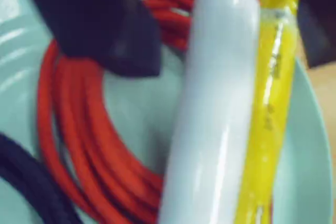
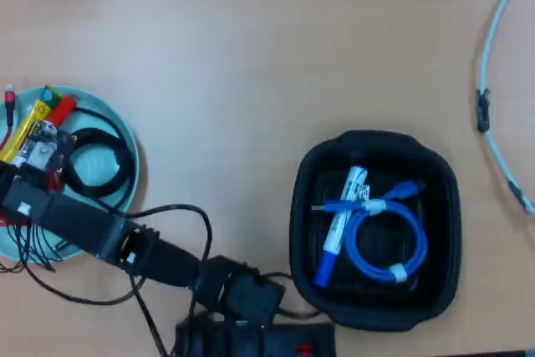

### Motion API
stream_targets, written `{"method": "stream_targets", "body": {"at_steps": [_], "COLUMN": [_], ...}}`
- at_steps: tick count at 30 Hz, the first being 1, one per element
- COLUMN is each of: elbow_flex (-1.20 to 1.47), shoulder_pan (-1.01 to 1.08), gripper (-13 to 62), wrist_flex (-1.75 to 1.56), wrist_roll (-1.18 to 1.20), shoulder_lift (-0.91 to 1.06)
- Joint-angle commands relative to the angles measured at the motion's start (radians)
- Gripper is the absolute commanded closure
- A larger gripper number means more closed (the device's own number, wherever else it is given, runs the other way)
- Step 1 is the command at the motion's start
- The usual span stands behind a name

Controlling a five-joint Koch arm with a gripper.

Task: Pick up the red pen and put it in the green bowl

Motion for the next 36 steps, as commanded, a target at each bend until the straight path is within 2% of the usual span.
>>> {"method": "stream_targets", "body": {"at_steps": [1, 11, 26, 36], "elbow_flex": [-0.086, -0.098, -0.080, 0.060], "shoulder_pan": [-0.005, 0.028, 0.488, 0.678], "gripper": [20.4, 21.4, 21.4, 21.4], "wrist_flex": [0.003, 0.235, 0.535, 0.486], "wrist_roll": [0.009, 0.012, 0.003, -0.063], "shoulder_lift": [0.020, 0.038, 0.100, 0.091]}}
